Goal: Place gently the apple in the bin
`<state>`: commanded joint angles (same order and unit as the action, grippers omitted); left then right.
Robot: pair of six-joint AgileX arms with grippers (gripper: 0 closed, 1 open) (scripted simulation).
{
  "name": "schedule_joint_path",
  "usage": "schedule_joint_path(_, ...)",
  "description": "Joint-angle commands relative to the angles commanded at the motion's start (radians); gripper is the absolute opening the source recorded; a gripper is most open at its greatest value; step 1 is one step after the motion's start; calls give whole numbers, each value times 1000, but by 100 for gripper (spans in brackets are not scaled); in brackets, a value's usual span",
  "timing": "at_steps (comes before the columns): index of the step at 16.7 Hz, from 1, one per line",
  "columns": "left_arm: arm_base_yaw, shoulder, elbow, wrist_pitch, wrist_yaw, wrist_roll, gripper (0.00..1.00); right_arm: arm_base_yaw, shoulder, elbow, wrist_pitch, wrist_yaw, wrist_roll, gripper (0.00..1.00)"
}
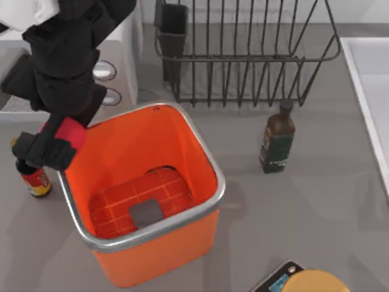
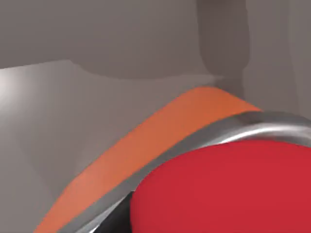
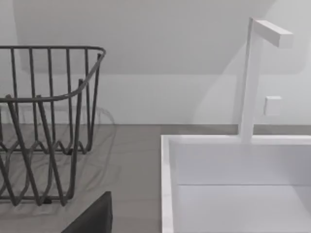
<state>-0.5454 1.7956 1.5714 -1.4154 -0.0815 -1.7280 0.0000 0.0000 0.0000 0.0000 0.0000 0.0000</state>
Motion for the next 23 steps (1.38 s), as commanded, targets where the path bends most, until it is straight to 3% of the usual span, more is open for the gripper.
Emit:
schedule_joint_path(4, -99, -5, 14, 32, 16, -328, 0, 0, 0, 0, 0, 0, 0, 100)
schedule_joint_path(8, -149, -12, 24, 59, 18, -495, 0, 0, 0, 0, 0, 0, 0, 100)
schedule_joint_path(15, -146, -15, 21, 63, 14, -511, 0, 0, 0, 0, 0, 0, 0, 100)
schedule_joint_path(23, -137, -6, -127, 232, 16, -497, 0, 0, 0, 0, 0, 0, 0, 100)
